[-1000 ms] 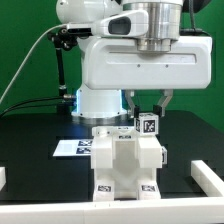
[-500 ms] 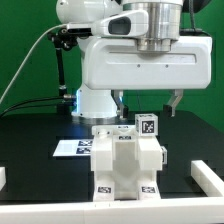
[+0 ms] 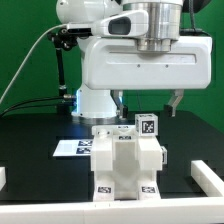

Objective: Assemble chair

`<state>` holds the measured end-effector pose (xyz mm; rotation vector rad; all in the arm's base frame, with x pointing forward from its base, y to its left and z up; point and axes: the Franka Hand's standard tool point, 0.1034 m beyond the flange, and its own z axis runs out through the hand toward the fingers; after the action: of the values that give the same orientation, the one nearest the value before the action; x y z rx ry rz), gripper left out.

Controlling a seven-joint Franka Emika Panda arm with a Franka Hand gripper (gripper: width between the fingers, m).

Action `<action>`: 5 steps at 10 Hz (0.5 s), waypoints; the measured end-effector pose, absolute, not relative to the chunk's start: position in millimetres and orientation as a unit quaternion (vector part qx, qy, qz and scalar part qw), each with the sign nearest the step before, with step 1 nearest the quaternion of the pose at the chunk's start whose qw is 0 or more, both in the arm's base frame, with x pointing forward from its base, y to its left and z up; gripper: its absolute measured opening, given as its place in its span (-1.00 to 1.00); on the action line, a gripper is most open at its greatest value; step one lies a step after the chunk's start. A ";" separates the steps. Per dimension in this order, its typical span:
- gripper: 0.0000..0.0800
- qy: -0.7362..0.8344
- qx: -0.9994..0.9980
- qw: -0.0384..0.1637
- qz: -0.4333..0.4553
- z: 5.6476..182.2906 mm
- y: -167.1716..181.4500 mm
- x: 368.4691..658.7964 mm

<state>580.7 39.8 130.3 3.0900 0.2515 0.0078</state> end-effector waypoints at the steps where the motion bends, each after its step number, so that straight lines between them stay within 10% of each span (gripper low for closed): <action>1: 0.62 0.036 0.999 0.000 0.007 130.0 37.4 581.5; 5: 0.62 -0.044 0.998 -0.043 0.015 122.6 38.0 585.7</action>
Offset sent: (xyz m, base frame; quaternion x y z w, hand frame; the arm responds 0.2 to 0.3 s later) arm 0.0148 0.0197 -0.0072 0.1012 0.0319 0.0756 0.9915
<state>585.7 38.0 122.6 3.2249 -0.1412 0.0486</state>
